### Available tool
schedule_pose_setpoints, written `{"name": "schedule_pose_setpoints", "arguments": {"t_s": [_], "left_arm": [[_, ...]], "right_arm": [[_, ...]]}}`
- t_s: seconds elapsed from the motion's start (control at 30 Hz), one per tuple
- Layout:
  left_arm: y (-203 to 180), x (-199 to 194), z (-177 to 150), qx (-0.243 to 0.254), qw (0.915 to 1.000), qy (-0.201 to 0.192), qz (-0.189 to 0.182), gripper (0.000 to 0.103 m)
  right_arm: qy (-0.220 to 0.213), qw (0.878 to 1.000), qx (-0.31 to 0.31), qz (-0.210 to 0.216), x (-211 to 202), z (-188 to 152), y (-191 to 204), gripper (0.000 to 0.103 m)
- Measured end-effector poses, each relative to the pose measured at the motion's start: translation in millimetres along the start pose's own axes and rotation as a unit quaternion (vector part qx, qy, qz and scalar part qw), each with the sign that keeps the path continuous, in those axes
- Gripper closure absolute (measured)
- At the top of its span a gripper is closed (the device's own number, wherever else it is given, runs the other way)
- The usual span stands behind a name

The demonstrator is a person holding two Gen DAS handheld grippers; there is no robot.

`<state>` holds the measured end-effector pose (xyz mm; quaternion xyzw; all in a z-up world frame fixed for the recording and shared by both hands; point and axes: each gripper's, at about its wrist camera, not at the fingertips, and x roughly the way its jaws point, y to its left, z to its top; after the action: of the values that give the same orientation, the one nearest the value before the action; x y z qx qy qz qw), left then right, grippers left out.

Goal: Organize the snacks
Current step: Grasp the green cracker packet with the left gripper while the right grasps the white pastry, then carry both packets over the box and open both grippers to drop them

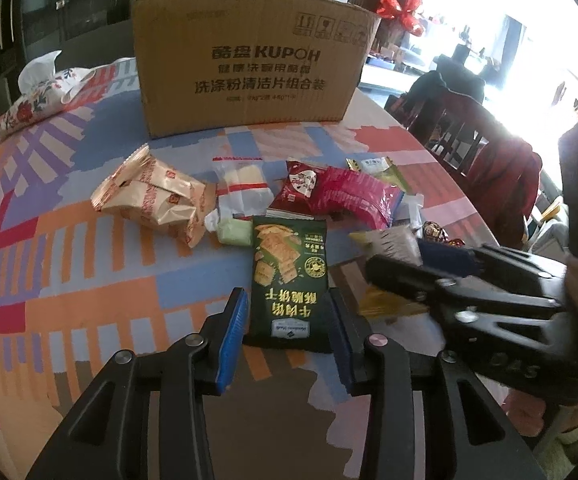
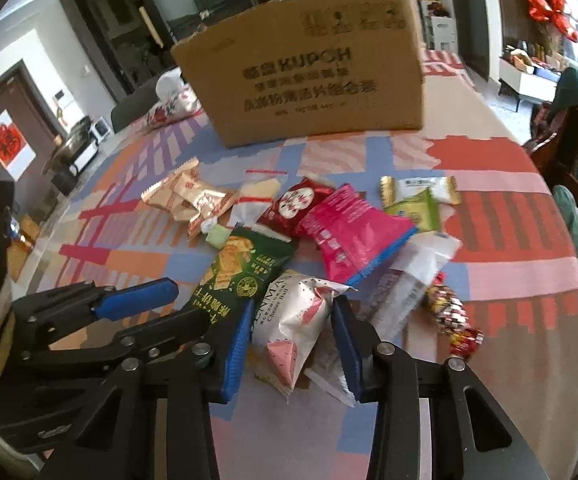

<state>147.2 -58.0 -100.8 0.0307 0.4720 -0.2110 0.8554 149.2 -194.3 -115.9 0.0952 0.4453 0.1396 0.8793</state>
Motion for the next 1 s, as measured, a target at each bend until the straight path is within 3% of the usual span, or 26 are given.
{"name": "schedule_pose_setpoints", "arguments": {"t_s": [0.13, 0.43, 0.67, 1.0], "left_arm": [[-12, 9, 4, 0.020, 0.9996, 0.004, 0.019, 0.055], [-22, 31, 10, 0.037, 0.9970, 0.012, 0.067, 0.056], [-20, 25, 8, 0.021, 0.9983, 0.009, 0.053, 0.059], [-15, -18, 11, 0.003, 0.9986, -0.035, 0.041, 0.059]], "right_arm": [[-0.023, 1.000, 0.006, -0.009, -16, -1, -4, 0.063], [-0.039, 0.999, -0.007, -0.030, -22, -4, -9, 0.064], [-0.044, 0.998, -0.014, -0.033, -25, -7, -8, 0.064], [-0.061, 0.997, -0.021, -0.032, -40, -2, 0, 0.064]]}}
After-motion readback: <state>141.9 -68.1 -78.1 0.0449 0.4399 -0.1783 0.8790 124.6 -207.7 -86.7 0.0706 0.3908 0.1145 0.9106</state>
